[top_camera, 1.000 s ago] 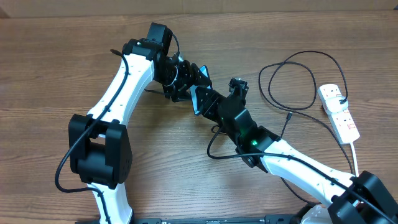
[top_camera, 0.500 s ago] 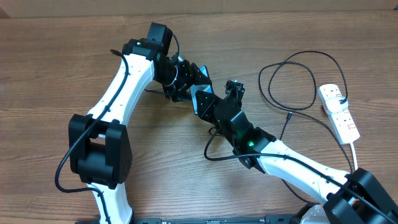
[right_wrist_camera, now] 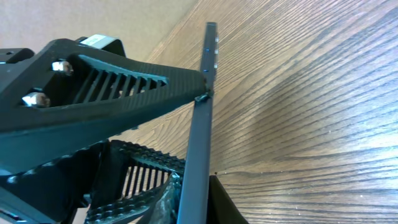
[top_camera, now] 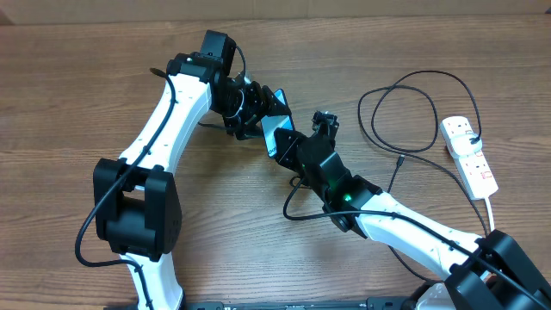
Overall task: Plug charger to phone and switch on socket
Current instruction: 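Close the right gripper on the phone's edge, then open the left gripper and pull it back from the phone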
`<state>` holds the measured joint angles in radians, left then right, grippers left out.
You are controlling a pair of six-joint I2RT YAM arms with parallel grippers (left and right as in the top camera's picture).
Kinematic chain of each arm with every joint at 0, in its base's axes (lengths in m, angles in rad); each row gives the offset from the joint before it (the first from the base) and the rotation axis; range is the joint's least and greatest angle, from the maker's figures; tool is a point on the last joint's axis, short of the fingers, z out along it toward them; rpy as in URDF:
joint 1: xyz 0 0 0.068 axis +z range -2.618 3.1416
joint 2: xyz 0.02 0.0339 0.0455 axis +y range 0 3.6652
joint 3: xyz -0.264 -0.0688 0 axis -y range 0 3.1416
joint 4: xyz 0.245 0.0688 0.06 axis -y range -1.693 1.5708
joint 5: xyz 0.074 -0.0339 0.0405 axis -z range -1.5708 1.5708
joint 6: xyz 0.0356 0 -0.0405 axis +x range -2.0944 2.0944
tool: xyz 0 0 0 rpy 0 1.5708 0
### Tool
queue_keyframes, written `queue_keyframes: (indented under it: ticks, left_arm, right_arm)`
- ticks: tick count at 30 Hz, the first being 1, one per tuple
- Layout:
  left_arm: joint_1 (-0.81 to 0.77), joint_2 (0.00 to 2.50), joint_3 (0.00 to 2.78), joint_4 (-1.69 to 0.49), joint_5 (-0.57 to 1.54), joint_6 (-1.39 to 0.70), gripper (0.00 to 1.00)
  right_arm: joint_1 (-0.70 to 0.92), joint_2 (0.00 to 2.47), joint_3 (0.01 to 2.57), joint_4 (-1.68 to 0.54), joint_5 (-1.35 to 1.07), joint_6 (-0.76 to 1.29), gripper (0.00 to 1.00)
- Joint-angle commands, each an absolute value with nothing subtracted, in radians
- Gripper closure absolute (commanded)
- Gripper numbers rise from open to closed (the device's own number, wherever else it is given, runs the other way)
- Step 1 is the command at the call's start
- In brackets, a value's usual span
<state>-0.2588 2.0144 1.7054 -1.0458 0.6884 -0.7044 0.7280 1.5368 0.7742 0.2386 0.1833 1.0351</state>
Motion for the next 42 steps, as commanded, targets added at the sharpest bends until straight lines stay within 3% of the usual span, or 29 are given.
queue_keyframes:
  ticks: [1, 7, 14, 21, 27, 37, 42]
  left_arm:
    - [-0.269, 2.020, 1.731, -1.043, 0.734, -0.712, 0.56]
    - [-0.269, 2.020, 1.731, -1.043, 0.733, -0.711, 0.51]
    - [-0.264, 2.020, 1.731, -1.034, 0.722, -0.695, 0.00]
    - [-0.238, 2.019, 1.734, -1.001, 0.734, -0.691, 0.00]
    - [-0.173, 2.000, 1.826, -1.008, 0.752, -0.512, 0.00]
    - [0.001, 1.750, 1.976, -1.243, 0.439, -0.214, 0.00]
    - [0.006, 1.594, 1.976, -1.307, 0.356, -0.208, 0.00]
  right_arm:
    - [0.741, 1.532, 0.787, 0.274, 0.130, 1.025, 0.92]
    - [0.740, 1.532, 0.787, 0.276, 0.130, 1.026, 0.93]
    - [0.740, 1.532, 0.787, 0.276, 0.130, 1.025, 0.94]
    - [0.733, 1.532, 0.787, 0.272, 0.109, 1.056, 0.94]
    - [0.674, 1.532, 0.787, 0.256, -0.059, 1.152, 0.96]
    - [0.424, 1.518, 0.787, 0.257, -0.707, 1.460, 0.96]
    - [0.385, 1.518, 0.787, 0.257, -0.828, 1.643, 0.96]
